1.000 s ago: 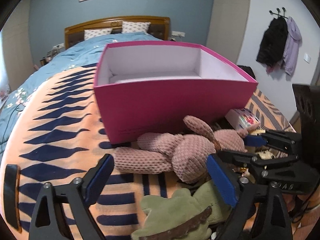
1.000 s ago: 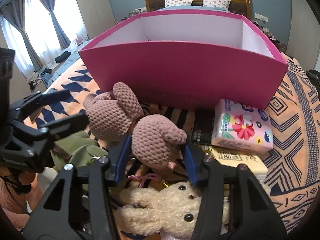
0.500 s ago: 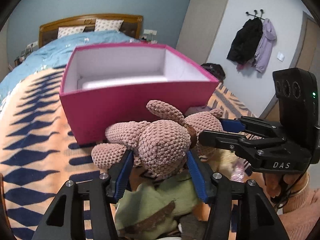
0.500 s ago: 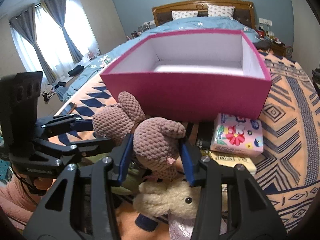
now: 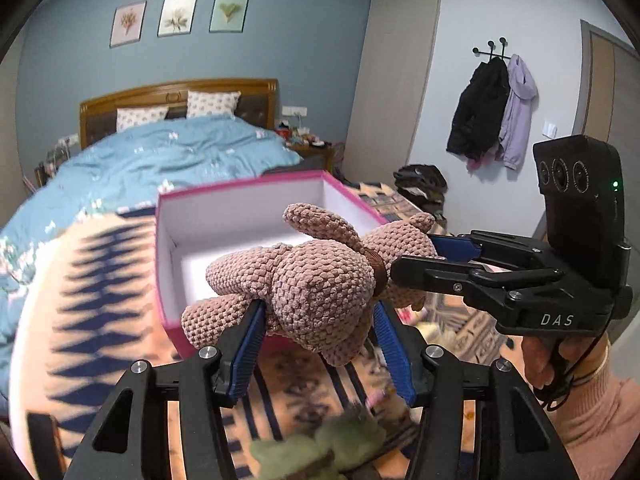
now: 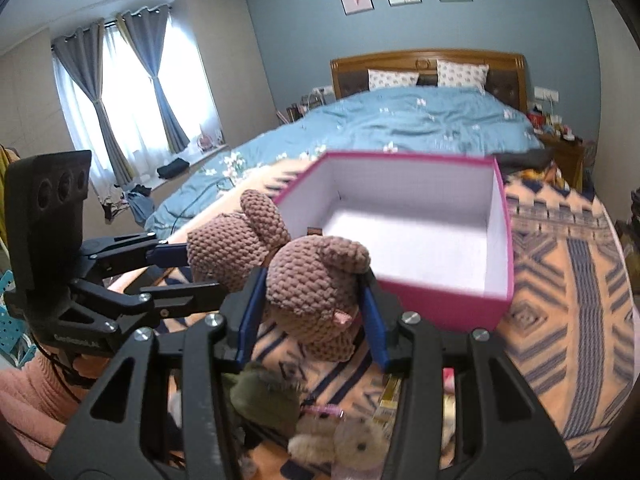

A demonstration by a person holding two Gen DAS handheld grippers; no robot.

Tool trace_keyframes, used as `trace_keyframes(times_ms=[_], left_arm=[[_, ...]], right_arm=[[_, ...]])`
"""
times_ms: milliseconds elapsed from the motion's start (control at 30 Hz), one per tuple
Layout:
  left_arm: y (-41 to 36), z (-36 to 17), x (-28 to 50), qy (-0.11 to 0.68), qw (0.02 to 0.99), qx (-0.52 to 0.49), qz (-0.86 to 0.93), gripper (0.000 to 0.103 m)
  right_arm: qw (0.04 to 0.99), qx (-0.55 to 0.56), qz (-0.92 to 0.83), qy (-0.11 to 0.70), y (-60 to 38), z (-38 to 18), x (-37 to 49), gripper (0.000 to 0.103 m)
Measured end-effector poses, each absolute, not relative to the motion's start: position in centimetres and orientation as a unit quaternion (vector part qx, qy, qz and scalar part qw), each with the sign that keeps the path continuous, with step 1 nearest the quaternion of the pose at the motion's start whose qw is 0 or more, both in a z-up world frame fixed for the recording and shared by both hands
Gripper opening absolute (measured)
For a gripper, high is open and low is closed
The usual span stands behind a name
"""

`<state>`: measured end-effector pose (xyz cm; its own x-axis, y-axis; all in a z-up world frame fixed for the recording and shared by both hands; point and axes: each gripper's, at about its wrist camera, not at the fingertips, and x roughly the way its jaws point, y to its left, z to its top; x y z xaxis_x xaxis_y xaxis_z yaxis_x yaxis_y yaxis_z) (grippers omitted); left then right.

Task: Organize objects
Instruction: 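Lower the pink bunny into the magenta box and open the left gripper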

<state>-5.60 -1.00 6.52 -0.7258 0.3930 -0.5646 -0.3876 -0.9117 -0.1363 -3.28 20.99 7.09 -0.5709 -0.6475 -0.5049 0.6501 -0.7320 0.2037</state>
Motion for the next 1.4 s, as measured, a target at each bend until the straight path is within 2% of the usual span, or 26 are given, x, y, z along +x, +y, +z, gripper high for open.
trace_keyframes(times_ms=[333, 600, 833, 1100, 1200, 1267, 1333, 1400], left_arm=[[-2.2, 7.4, -11.6, -0.021, 0.197, -0.312, 0.929, 0.056], [-3.6, 2.9, -15.8, -0.051, 0.188, -0.368, 0.909, 0.056], [-3.2, 0.4, -16.8, -0.03, 0.16, -0.402, 0.901, 0.056], [-3.3, 0.1, -16.4, -0.021, 0.126, -0.402, 0.907, 0.058], [-3.6, 0.7, -15.6, -0.015, 0.114, -0.387, 0.915, 0.058], [-3.8, 1.2, -15.1, -0.017, 0.119, -0.379, 0.917, 0.064], [-4.0, 1.9, -13.9, -0.019, 0.129, -0.365, 0.922, 0.076], [-4.2, 2.6, -12.5, -0.017, 0.138, -0.348, 0.927, 0.082]], right_arm=[[0.369, 0.265, -0.891, 0.0, 19.3, 9.6, -8.6, 0.048], [0.366, 0.321, -0.873, -0.009, 18.2, 6.2, -13.3, 0.048], [0.369, 0.365, -0.855, -0.007, 17.2, 2.9, -15.1, 0.048], [0.361, 0.403, -0.841, 0.009, 15.8, 0.5, -16.4, 0.051], [0.341, 0.405, -0.848, 0.014, 15.7, 0.2, -16.5, 0.056], [0.338, 0.398, -0.853, 0.011, 16.0, 0.4, -16.0, 0.056], [0.337, 0.384, -0.86, 0.008, 16.6, 1.1, -15.1, 0.056], [0.346, 0.367, -0.864, 0.002, 17.4, 2.2, -13.8, 0.056]])
